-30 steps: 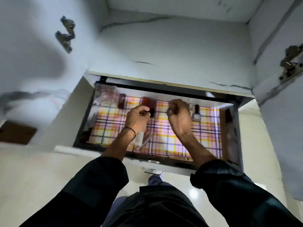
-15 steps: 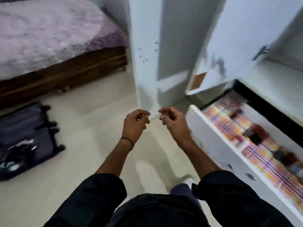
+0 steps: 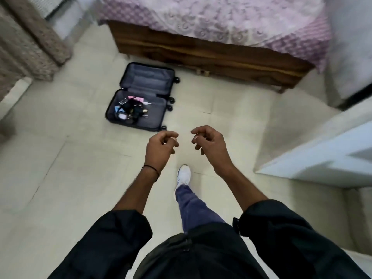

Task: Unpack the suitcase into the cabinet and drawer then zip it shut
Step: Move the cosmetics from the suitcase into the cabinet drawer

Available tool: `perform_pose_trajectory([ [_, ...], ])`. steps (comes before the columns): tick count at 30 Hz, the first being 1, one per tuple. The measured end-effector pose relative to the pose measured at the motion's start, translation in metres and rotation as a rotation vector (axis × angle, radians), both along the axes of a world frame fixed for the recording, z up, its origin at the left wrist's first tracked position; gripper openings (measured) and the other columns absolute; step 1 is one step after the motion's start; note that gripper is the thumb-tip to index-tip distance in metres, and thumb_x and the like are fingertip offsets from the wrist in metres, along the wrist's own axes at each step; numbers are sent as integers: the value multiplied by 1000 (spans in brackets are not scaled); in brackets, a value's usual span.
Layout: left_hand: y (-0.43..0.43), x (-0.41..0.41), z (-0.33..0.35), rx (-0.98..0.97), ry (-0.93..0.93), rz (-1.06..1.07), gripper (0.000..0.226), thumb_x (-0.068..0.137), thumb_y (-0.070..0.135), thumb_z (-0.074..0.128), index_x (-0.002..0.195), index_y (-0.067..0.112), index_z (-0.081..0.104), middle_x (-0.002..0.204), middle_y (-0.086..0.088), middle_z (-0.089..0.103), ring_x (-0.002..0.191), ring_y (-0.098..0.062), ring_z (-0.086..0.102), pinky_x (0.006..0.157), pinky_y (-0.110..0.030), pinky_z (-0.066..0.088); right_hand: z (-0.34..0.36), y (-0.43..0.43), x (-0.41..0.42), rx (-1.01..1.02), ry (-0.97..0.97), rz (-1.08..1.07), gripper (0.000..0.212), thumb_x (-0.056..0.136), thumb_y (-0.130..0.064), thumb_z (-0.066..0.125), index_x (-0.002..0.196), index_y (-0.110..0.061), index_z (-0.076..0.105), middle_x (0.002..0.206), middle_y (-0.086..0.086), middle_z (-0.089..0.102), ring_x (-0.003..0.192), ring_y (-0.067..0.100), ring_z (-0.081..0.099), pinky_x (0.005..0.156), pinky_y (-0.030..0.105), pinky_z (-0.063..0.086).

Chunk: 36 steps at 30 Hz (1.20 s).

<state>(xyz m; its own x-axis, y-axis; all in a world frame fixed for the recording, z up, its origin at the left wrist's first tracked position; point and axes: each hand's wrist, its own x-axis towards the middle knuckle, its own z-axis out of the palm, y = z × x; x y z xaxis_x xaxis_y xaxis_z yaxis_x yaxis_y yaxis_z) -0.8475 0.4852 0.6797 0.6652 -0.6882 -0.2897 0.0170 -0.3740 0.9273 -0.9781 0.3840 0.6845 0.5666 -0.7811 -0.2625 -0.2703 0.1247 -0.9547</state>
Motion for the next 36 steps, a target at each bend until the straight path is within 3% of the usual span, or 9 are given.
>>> perform_pose_trajectory([
  [10, -98, 224, -1, 122, 20, 167, 20, 91, 0, 53, 104, 3, 68, 81, -10, 68, 55, -1, 57, 49, -10, 40, -25, -117, 249, 116, 35, 160, 19, 90, 4, 53, 104, 1, 66, 83, 11, 65, 62, 4, 57, 54, 12, 42],
  [17, -146, 359, -29, 173, 45, 149, 16, 91, 5, 56, 101, 10, 68, 79, -5, 70, 58, -12, 57, 49, -20, 41, -47, -171, 373, 139, 109, 144, 17, 90, -1, 54, 100, -6, 67, 84, 9, 66, 70, 17, 59, 53, 12, 42],
  [23, -173, 479, -75, 230, 110, 12, 19, 93, 2, 53, 105, 4, 67, 83, -10, 69, 52, -1, 55, 50, -11, 40, -88, -186, 478, 212, 205, 24, 16, 91, 0, 53, 100, -4, 66, 80, 8, 65, 63, 8, 57, 53, 12, 42],
  [30, -201, 582, -123, 325, 158, -185, 21, 93, -1, 50, 107, 2, 66, 84, -9, 67, 61, -7, 56, 49, -8, 39, -130, -200, 567, 295, 284, -138, 17, 91, -1, 54, 102, -2, 66, 84, 12, 67, 61, 7, 57, 51, 14, 42],
  [36, -224, 624, -188, 370, 208, -214, 19, 93, 0, 51, 103, 6, 66, 82, -9, 68, 60, -8, 57, 50, -8, 39, -192, -223, 604, 353, 334, -161, 17, 90, 0, 54, 103, 0, 66, 85, 14, 66, 64, 9, 58, 50, 14, 43],
])
